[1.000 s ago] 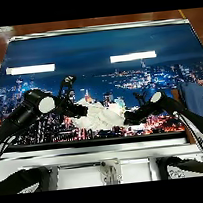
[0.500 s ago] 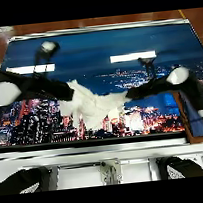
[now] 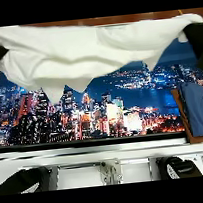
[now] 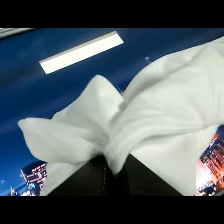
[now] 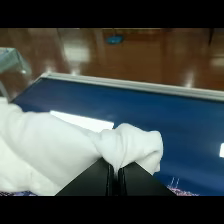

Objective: Fold the shirts.

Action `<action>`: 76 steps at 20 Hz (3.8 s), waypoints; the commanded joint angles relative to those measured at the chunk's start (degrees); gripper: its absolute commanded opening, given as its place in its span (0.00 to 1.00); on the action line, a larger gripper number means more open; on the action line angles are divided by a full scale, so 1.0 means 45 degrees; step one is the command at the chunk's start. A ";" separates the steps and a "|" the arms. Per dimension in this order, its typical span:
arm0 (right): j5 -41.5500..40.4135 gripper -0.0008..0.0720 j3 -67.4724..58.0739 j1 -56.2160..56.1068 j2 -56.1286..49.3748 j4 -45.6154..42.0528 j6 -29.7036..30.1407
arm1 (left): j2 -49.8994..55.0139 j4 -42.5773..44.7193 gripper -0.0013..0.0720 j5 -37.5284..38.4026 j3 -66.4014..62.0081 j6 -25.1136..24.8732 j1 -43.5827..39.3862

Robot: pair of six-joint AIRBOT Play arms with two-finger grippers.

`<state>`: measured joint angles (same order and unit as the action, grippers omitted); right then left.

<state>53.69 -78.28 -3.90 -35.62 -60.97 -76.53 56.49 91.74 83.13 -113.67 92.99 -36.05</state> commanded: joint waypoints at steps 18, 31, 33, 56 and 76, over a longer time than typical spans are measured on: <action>0.2390 0.10 0.5532 0.0049 -0.4750 -0.2327 -0.4182 | 0.8233 -0.2336 0.62 -0.3546 0.4964 0.0306 0.1647; 0.2263 0.10 0.5537 0.0049 -0.5484 -0.2569 -0.3837 | 0.1622 -0.5576 0.91 -0.1797 1.4183 -0.0063 0.6091; 0.2254 0.11 0.5537 0.0049 -0.5489 -0.2569 -0.3837 | 0.1637 -0.7427 0.91 -0.3662 1.6218 -0.0078 0.5863; 0.1477 0.10 0.1972 0.0049 -0.3619 -0.2506 -0.2574 | -0.0554 -0.3934 0.07 -0.7451 1.2735 0.1399 0.3415; 0.5416 0.10 -0.4051 0.0049 0.0486 -0.5513 -0.2992 | -0.4206 -0.1224 0.08 -0.1666 0.2861 0.0826 0.4804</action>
<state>66.72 -96.38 -3.73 -32.25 -82.54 -88.38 37.60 82.87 69.54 -104.88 96.71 -14.50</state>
